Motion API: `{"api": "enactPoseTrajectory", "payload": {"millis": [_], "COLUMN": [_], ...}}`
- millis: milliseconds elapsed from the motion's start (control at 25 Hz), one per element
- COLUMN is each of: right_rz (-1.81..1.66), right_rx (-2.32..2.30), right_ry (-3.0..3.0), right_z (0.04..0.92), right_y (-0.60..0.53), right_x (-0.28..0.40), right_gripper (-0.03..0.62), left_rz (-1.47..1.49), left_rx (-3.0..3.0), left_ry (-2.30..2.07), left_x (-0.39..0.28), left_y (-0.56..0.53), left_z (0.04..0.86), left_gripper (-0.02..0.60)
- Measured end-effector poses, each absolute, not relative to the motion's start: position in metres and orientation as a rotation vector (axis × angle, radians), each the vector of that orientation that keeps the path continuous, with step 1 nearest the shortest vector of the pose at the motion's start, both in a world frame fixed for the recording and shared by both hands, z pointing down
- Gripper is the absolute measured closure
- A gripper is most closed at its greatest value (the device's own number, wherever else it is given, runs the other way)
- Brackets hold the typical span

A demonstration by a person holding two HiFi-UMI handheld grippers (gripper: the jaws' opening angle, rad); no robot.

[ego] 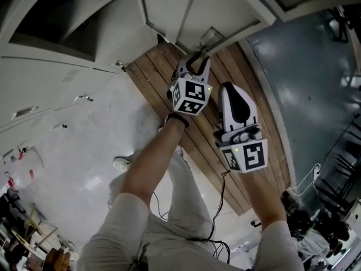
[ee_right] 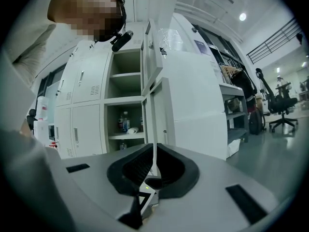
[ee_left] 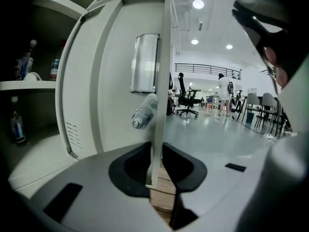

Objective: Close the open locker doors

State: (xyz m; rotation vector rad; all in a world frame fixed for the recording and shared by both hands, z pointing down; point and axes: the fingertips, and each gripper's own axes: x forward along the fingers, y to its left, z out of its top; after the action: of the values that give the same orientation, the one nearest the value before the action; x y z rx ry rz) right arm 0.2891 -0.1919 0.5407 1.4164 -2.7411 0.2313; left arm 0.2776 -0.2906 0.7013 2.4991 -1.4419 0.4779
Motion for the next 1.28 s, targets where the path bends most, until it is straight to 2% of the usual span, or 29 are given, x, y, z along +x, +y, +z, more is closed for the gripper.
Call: {"api": "enactPoseTrajectory", "payload": {"millis": [40,80,240,360,600,880,1080,1280], "right_rz": [0.234,0.234,0.209,0.2,0.204,0.199,0.139,0.154], "right_rx": [1.423,1.428,1.393,1.246,0.92,0.811,0.724,0.685], "right_ry": [-2.74,-2.738,-2.745,-2.769,-2.835,-2.886,-2.902,-2.935], "right_z": [0.54,0.539,0.533,0.54,0.565,0.573,0.573,0.567], "right_y": [-0.192,-0.192,-0.185,-0.172,-0.154,-0.17,-0.179,-0.183], "right_x": [0.29,0.292,0.292,0.274,0.19,0.1,0.061,0.034], "right_gripper": [0.56,0.56,0.557,0.525,0.434,0.408,0.406,0.447], "left_rz": [0.486,0.492,0.446,0.411,0.372,0.383,0.404,0.43], "left_rx": [2.501,2.506,2.543,2.581,2.656,2.732,2.76,2.761], "left_ry": [-1.439,-1.435,-1.394,-1.354,-1.269,-1.154,-1.081,-1.072], "left_x": [0.279,0.28,0.268,0.238,0.152,0.091,0.072,0.053], "left_y": [-0.291,-0.291,-0.267,-0.233,-0.188,-0.176,-0.175,-0.177], "left_z": [0.702,0.701,0.692,0.689,0.693,0.691,0.694,0.694], "left_gripper": [0.521,0.528,0.528,0.523,0.511,0.5,0.499,0.495]}}
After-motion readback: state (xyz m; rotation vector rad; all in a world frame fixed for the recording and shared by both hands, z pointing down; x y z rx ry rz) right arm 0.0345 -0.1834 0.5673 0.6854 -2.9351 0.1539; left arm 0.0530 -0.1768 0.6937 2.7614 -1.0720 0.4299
